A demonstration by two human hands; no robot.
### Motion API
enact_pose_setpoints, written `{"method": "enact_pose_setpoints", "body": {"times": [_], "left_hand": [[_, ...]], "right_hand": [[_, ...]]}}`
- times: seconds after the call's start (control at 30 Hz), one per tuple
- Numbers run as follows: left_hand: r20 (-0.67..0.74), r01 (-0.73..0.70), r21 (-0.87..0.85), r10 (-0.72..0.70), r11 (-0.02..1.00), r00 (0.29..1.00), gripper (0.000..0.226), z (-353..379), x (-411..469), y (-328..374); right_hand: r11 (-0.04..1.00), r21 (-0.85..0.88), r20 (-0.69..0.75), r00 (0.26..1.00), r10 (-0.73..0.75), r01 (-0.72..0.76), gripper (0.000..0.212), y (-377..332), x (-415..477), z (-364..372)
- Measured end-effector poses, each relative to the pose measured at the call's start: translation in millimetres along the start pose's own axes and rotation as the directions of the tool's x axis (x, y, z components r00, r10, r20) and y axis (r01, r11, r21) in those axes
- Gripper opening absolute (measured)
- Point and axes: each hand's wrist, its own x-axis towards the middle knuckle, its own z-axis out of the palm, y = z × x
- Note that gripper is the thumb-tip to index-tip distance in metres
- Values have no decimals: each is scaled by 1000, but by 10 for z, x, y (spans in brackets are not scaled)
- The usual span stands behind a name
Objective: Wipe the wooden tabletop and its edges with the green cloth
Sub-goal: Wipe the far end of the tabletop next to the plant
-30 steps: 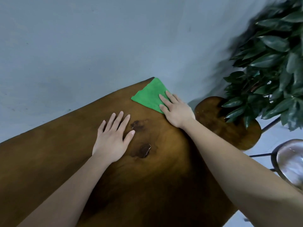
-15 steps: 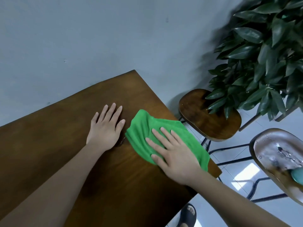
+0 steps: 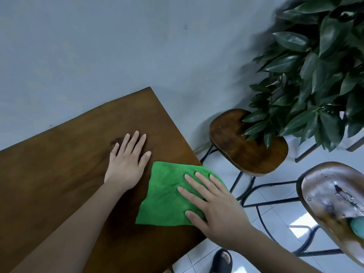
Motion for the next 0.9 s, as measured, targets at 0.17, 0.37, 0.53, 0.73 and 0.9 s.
{"method": "enact_pose_setpoints", "body": {"times": [0.17,0.37,0.53,0.73,0.9], "left_hand": [[-3,2,1,-2,1000,1000,75,40,9,217],[-12,-43,17,43,999,999,71,105,146,591],[8,-32,14,31,999,999,73,74,313,762],[34,-21,36,20,999,999,67,-3,499,847],[25,-19,25,19,999,1000,65,-1,723,796]], "right_hand": [[862,464,108,979,172,-203,55,497,62,-113],[511,832,164,975,147,-217,58,625,185,-76],[416,872,189,962,196,-256,67,625,502,-140],[528,818,172,973,155,-229,85,523,987,-60],[496,830,199,965,169,-257,75,588,1415,5]]}}
